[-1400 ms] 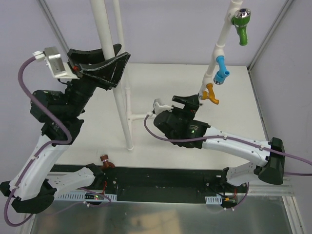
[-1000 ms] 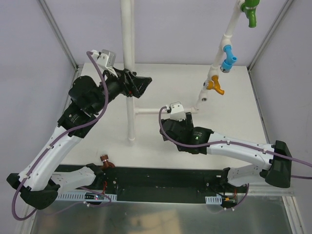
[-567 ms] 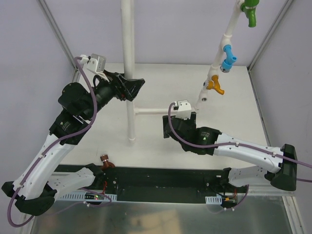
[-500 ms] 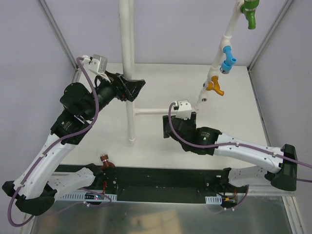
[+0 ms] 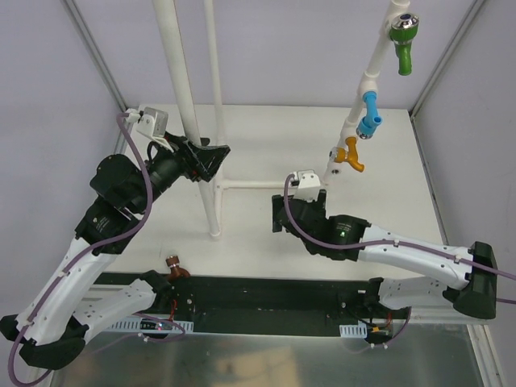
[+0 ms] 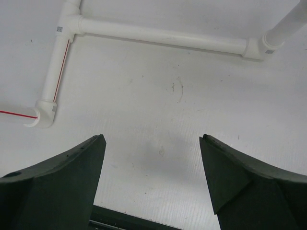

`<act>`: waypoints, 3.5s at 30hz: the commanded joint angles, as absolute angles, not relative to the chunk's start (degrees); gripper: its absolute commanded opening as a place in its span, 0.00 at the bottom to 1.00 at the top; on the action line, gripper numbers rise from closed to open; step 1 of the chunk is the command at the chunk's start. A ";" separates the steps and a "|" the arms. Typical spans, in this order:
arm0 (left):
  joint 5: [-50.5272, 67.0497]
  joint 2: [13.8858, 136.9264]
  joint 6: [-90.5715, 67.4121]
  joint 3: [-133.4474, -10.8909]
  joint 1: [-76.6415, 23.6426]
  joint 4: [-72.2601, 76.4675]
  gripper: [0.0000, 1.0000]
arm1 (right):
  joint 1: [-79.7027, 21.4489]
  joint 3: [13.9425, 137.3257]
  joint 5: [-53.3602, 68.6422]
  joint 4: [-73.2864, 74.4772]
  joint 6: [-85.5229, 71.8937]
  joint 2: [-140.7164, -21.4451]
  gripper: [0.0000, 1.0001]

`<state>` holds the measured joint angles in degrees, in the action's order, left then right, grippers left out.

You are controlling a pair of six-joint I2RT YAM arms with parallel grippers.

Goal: Install the water faucets
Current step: Adjust the adaptor at the center of the board, then pick up the adaptor at the center of the board.

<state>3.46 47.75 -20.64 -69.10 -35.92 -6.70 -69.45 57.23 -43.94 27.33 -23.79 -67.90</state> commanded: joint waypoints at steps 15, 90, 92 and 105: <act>12.38 54.48 -33.92 -61.00 -35.60 8.07 0.02 | -69.08 50.54 -52.12 34.45 -37.44 -62.67 0.85; -30.50 52.64 -73.74 -28.30 -39.11 -53.61 0.55 | -68.64 34.72 -40.08 24.35 -35.77 -45.18 0.88; -30.76 53.52 -73.57 -28.56 -39.29 -53.52 0.51 | -68.64 34.80 -39.99 24.78 -36.03 -45.00 0.88; -32.25 62.40 -74.18 -33.56 -48.85 -49.92 0.00 | -68.64 35.42 -40.60 27.77 -37.09 -43.68 0.88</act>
